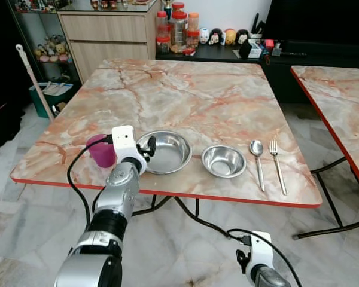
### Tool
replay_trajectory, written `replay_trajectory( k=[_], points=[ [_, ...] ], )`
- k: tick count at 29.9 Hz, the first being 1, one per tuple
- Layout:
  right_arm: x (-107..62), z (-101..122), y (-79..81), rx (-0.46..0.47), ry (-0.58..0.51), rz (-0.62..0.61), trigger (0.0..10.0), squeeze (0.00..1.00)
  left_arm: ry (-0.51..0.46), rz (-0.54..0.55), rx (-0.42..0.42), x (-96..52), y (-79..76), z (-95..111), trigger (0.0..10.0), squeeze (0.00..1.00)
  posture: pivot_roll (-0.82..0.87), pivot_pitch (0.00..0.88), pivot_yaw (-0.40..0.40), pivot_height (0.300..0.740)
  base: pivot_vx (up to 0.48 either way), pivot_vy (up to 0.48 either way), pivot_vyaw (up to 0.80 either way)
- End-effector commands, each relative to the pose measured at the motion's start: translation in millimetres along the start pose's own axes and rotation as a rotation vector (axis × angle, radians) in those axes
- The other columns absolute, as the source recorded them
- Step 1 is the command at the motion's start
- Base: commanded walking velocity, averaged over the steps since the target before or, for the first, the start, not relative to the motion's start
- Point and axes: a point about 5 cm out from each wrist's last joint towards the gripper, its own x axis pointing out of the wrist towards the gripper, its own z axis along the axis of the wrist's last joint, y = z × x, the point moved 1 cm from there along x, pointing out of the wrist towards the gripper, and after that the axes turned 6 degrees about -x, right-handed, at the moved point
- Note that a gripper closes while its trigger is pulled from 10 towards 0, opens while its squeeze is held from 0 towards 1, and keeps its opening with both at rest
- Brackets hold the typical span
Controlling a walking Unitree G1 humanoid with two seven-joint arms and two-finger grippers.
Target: Setting the table
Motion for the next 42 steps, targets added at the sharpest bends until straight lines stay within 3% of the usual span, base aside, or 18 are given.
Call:
replay_trajectory(
  k=[1, 12, 17, 27, 28, 29, 42],
  points=[
    [-0.3, -1.5, -1.7, 0.018, 0.005, -0.007, 10.0, 0.0, 0.031, 0.046, 0.029, 2.8, 5.6, -0.3, 10.0, 0.0, 0.03, 0.0, -0.008, 0.74, 0.0, 0.0, 0.0],
    [-0.6, -2.5, -2.4, 0.019, 0.007, -0.009, 10.0, 0.0, 0.099, 0.11, -0.009, 2.7, 15.7, -12.6, 10.0, 0.0, 0.03, 0.0, -0.009, 0.74, 0.0, 0.0, 0.0],
    [-0.6, -2.2, -2.5, 0.019, 0.006, -0.007, 10.0, 0.0, 0.158, 0.101, -0.126, 0.9, 15.3, -23.3, 10.0, 0.0, 0.03, 0.0, -0.01, 0.74, 0.0, 0.0, 0.0],
    [-0.6, -2.6, -2.7, 0.019, 0.008, -0.004, 10.0, 0.0, 0.185, 0.086, -0.231, 0.5, 15.6, -25.6, 9.7, 0.0, 0.03, 0.0, -0.011, 0.74, 0.0, 0.0, 0.0],
    [-0.6, -2.6, -2.8, 0.019, 0.009, -0.004, 10.0, 0.0, 0.186, 0.088, -0.235, 0.5, 15.8, -25.5, 3.8, 0.0, 0.04, 0.0, -0.012, 0.74, 0.0, 0.0, 0.0],
    [-0.6, -2.5, -2.8, 0.018, 0.009, -0.004, 10.0, 0.0, 0.186, 0.09, -0.234, 0.5, 16.1, -25.4, 0.0, 0.0, 0.04, 0.0, -0.012, 0.74, 0.0, 0.0, 0.0],
    [0.0, -0.3, -0.4, 0.015, 0.005, 0.003, 10.0, 0.0, 0.18, 0.095, -0.207, 0.5, 18.7, -21.8, 0.0, 0.0, 0.04, 0.0, -0.013, 0.74, 0.0, 0.0, 0.0]
  ],
)
